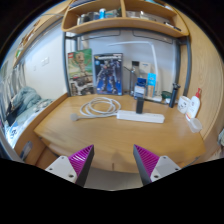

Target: Unplug charger

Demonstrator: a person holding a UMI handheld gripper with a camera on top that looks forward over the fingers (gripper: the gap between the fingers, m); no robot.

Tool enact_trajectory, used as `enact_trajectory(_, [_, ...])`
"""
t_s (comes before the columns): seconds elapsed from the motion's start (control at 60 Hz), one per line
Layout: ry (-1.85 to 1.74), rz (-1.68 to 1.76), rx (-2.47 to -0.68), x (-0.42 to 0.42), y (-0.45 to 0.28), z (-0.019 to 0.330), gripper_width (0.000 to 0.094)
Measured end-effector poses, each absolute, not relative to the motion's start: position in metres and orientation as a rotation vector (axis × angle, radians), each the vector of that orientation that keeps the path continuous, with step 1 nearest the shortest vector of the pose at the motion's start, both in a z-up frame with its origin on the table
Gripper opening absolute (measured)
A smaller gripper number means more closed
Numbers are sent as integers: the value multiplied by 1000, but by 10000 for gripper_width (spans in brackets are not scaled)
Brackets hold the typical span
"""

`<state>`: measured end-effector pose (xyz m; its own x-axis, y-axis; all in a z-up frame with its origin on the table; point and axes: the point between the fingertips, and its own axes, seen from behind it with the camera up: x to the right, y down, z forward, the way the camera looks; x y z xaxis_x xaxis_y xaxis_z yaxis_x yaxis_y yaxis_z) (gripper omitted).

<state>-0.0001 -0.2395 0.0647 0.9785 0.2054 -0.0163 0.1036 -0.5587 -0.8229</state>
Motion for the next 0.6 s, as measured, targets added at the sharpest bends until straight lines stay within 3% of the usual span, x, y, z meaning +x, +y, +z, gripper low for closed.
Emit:
enact_trajectory(0.267, [-101, 63, -2169, 59, -111, 36, 769])
enact_trajectory(0.567, [-9, 83, -2066, 69, 18, 49, 664])
enact_trajectory(0.6, [8, 81, -2062, 71, 26, 50, 562])
